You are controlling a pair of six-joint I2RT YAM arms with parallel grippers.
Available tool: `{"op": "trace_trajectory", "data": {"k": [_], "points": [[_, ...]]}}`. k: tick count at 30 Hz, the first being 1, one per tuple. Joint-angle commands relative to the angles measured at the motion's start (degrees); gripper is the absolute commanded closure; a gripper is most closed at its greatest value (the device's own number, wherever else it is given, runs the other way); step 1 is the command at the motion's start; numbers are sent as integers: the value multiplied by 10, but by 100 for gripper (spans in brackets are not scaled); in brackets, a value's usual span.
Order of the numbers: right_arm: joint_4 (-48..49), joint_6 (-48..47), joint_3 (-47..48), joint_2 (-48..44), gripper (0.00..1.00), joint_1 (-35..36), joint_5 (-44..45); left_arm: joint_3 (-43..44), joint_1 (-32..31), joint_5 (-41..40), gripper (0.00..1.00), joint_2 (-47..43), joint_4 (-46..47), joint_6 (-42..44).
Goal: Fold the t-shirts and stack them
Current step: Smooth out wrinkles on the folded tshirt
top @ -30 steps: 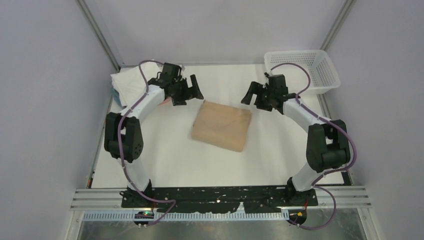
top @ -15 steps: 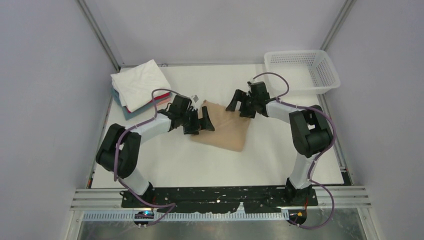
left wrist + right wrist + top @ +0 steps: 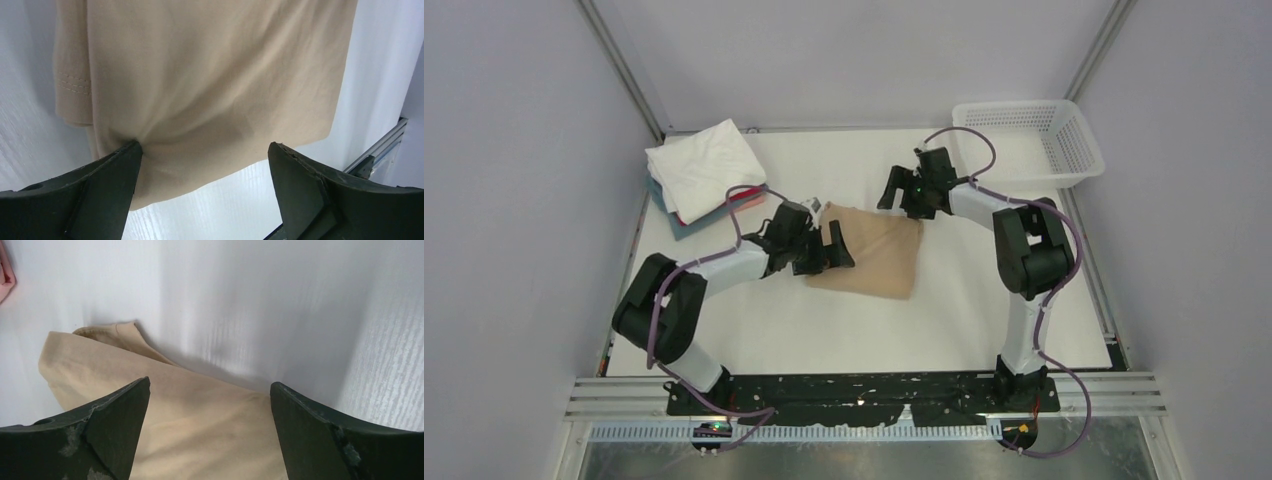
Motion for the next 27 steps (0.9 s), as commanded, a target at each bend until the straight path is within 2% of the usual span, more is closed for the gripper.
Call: {"op": "trace_trajectory", "data": {"k": [1, 6, 9, 11, 14, 16, 19, 23, 25, 27], "points": [[-38, -42, 32, -73, 5, -1, 7, -8, -42, -63, 1, -61, -42, -12], [-39, -50, -18, -189, 5, 3, 11, 8, -50, -113, 0, -139, -92, -4], [37, 5, -143, -277, 5, 7, -13, 54, -46, -205, 0, -149, -160, 0], [102, 54, -223, -318, 5, 9, -61, 101, -34, -214, 0, -126, -186, 21], [208, 117, -333, -367, 5, 15, -131, 165, 2, -130, 0, -74, -160, 37], [240, 138, -383, -391, 5, 23, -154, 200, 25, -77, 0, -32, -136, 33], [272, 143, -434, -408, 5, 49, -187, 248, 44, 14, 1, 36, -94, 34], [335, 151, -492, -396, 5, 61, -221, 300, 45, 82, 0, 124, -76, 27], [354, 146, -508, -379, 5, 61, -220, 313, 47, 85, 0, 165, -69, 17], [361, 144, -519, -363, 5, 61, -211, 335, 52, 55, 0, 198, -99, 16]]}}
